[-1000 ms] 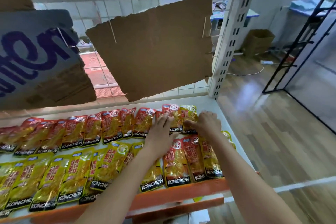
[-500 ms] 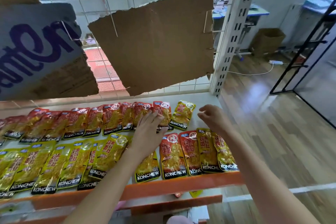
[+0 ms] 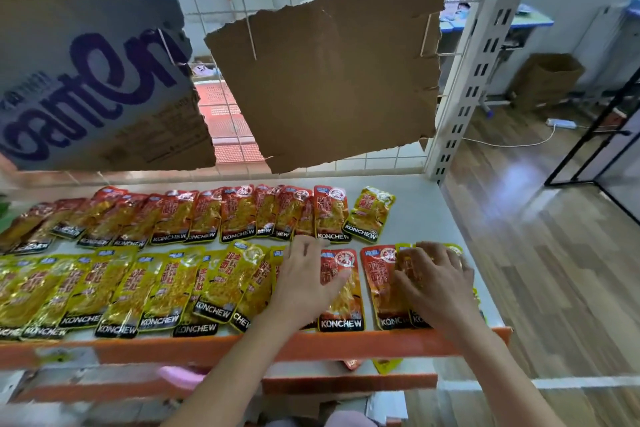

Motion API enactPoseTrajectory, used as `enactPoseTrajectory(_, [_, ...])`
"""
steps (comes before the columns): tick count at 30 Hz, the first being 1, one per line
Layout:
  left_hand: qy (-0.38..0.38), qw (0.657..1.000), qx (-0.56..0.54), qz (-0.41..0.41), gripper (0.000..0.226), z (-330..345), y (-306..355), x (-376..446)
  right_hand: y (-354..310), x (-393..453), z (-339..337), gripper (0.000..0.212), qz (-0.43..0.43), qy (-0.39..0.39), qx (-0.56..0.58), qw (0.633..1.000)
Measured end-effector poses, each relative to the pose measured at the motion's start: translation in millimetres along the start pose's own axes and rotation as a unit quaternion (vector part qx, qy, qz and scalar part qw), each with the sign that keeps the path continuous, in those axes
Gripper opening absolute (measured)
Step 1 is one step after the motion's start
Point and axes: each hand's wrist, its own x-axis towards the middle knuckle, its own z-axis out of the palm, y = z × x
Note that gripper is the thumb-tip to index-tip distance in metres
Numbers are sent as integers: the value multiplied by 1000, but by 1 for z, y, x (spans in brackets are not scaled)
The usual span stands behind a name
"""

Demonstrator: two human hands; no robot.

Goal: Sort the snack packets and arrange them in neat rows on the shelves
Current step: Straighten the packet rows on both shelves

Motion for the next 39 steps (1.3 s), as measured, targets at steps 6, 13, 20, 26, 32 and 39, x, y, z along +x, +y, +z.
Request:
enactPoseTrajectory(6, [2,985,118,-130,82,2,2,66,-37,10,16,44,-93,11,9,996])
enactPoseTrajectory(13, [5,976,-95,-198,27,-17,-10,75,-27,15,29,54,-73,-4,57,996])
enactPoseTrajectory(20, [30,925,-354,-135,20,-33,10,34,-28,17,22,62,-36,18,237,971])
enactPoseTrajectory(26, [24,949,-286,-134,17,-16,20,31,-25,15,20,49,-22,7,291,956])
enactPoseTrajectory(32, [61,990,75,-107,50,-23,12,56,-20,14,2,15,11,-22,301,953])
enactPoseTrajectory(39, [-91,974,198,-60,90,7,25,3,13,-11,-13,63,85,-85,-1,993])
